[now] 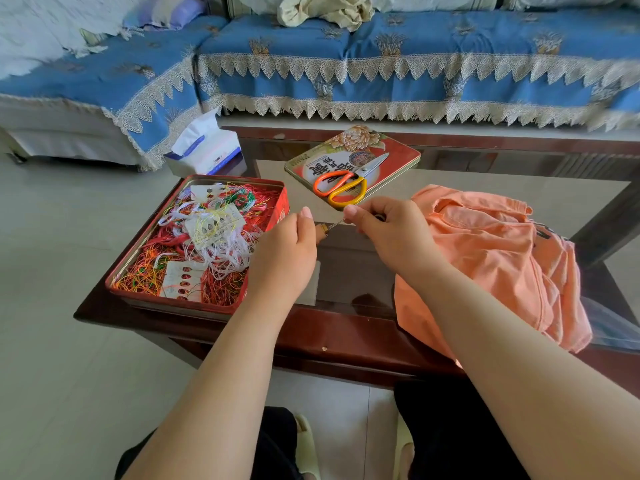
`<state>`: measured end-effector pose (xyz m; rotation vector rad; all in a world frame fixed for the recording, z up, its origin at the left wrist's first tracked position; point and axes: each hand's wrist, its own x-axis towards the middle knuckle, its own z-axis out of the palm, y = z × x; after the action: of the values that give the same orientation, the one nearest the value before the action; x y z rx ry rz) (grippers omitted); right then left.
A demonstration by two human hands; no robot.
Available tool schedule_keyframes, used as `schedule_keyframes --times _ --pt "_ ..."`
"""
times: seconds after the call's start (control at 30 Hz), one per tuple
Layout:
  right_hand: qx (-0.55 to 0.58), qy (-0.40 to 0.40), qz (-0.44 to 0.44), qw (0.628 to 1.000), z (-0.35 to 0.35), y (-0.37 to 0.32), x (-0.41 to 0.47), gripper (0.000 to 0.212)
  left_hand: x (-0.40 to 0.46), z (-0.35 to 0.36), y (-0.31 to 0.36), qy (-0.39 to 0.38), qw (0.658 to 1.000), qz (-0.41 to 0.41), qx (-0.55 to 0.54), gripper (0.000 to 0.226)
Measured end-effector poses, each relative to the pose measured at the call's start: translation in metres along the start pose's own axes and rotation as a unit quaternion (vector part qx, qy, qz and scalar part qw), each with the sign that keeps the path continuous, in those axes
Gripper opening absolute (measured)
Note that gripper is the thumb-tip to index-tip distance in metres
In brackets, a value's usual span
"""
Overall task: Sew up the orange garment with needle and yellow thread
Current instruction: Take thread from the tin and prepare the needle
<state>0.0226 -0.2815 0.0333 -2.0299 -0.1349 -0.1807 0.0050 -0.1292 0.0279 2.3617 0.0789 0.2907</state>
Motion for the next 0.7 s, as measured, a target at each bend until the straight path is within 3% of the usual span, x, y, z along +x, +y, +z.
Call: schedule_keyframes --times 0.13,0.33,0.47,0.7 --pt "-0.02 0.0 -0.048 0.999 0.003 -0.002 -0.004 0.021 0.001 0.001 0.0 -0.013 0.998 -0.021 -0.053 0.05" --pt "0.048 0.066 -0.054 0.995 0.001 -0.005 -0.004 0.014 0.002 0.001 0.001 -0.062 0.974 -0.068 -0.208 0.051" --pt "0.058 0.077 -0.062 0.993 0.001 -0.006 -0.005 0.016 0.001 0.001 0.001 -0.081 0.971 -0.053 -0.22 0.052" --pt "0.071 0.181 -0.095 0.976 -0.008 -0.006 -0.001 0.014 0.002 0.002 -0.001 -0.12 0.963 -0.049 -0.234 0.049"
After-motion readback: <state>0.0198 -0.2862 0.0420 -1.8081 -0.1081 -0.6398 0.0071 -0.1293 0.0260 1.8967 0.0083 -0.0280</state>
